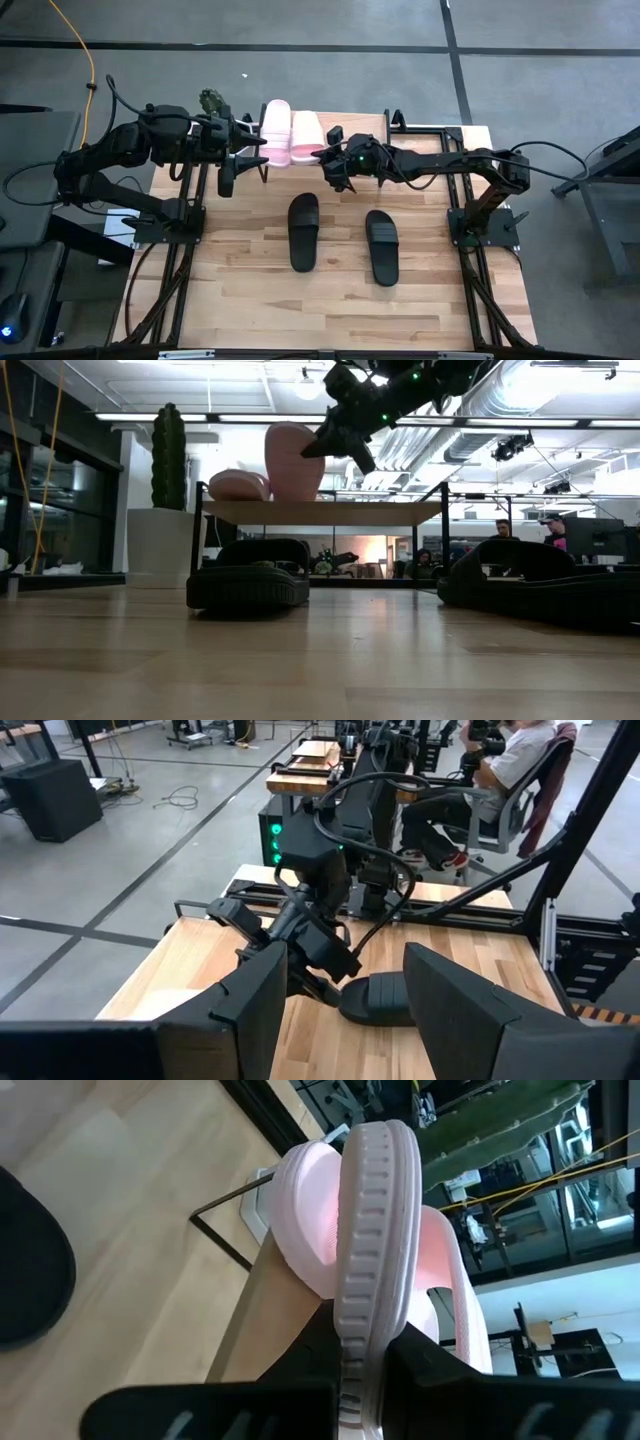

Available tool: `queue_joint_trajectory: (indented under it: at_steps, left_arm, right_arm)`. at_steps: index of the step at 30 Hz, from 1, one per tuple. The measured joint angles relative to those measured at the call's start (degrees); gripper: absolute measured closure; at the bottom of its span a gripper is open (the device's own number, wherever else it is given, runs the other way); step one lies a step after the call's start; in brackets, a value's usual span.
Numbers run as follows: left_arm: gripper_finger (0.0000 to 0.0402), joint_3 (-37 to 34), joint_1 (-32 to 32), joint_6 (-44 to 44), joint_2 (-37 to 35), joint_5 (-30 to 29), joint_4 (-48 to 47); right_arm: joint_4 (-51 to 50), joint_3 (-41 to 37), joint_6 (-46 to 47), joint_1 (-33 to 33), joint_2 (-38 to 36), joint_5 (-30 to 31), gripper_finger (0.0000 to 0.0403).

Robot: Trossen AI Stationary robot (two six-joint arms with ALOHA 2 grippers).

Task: Pick and place slides into the shelf
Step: Put the pink slipper on the shelf

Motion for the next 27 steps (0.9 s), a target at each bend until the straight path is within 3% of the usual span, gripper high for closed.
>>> queue_joint_trajectory:
  at_steps: [6,27]
  left_arm:
    - [0.0213,0.00,0.00,0.00,0.00,0.00,0.00]
    - [0.0213,0.00,0.02,-0.02,-0.02,0.05,0.54]
  right_arm:
    - [-0.01,0.00,-0.38,-0.30,0.03,2.08,0.0397]
    - [1.09,0.12,1.13,-0.52,3.05,-0.82,0.0397]
